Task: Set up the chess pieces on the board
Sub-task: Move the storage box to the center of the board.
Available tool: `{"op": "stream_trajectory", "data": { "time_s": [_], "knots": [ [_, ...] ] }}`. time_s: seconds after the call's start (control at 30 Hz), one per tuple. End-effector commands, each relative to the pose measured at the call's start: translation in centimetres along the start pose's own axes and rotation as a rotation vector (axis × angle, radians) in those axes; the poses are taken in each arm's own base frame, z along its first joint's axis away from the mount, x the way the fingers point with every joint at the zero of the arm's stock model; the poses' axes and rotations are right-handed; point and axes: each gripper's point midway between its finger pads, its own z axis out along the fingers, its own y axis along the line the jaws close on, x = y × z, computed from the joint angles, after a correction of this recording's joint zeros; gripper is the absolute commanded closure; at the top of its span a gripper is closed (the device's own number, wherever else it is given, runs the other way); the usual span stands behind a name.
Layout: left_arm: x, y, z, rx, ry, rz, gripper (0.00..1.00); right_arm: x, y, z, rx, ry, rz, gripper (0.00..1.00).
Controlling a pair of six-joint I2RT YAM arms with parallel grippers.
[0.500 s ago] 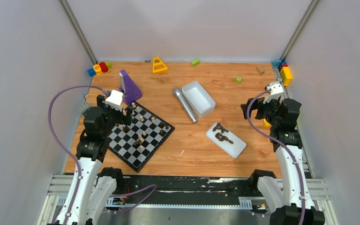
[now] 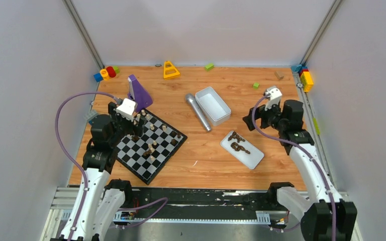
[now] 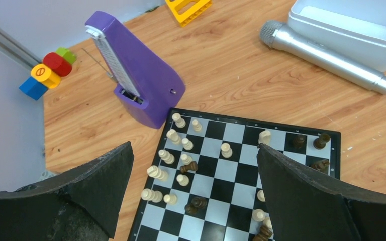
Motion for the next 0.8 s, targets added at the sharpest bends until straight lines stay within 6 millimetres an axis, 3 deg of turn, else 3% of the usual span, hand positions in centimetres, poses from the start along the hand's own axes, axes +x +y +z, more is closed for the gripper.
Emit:
{"op": "stream_trajectory", "data": {
  "time_s": [0.0, 0.2, 0.53, 0.77],
  "knots": [
    [-0.1, -1.1, 0.2, 0.073, -0.009, 0.012, 0.00, -1.2, 1.9, 2.8, -0.051, 0.031, -0.080, 0.00],
    [0.1, -1.5, 0.2, 0.098, -0.004, 0.016, 0.00, 1.7, 3.4, 8.7, -0.074, 0.183, -0.178, 0.02],
    [0.7, -1.8, 0.6, 0.114, 0.017, 0.015, 0.00, -0.8, 1.2, 16.8, -0.025, 0.232, -0.146, 0.12],
    [0.7, -1.5, 0.5, 0.103, 0.018, 0.018, 0.00, 2.4, 0.2, 20.7, -0.028, 0.350, -0.141, 0.26]
  ]
}}
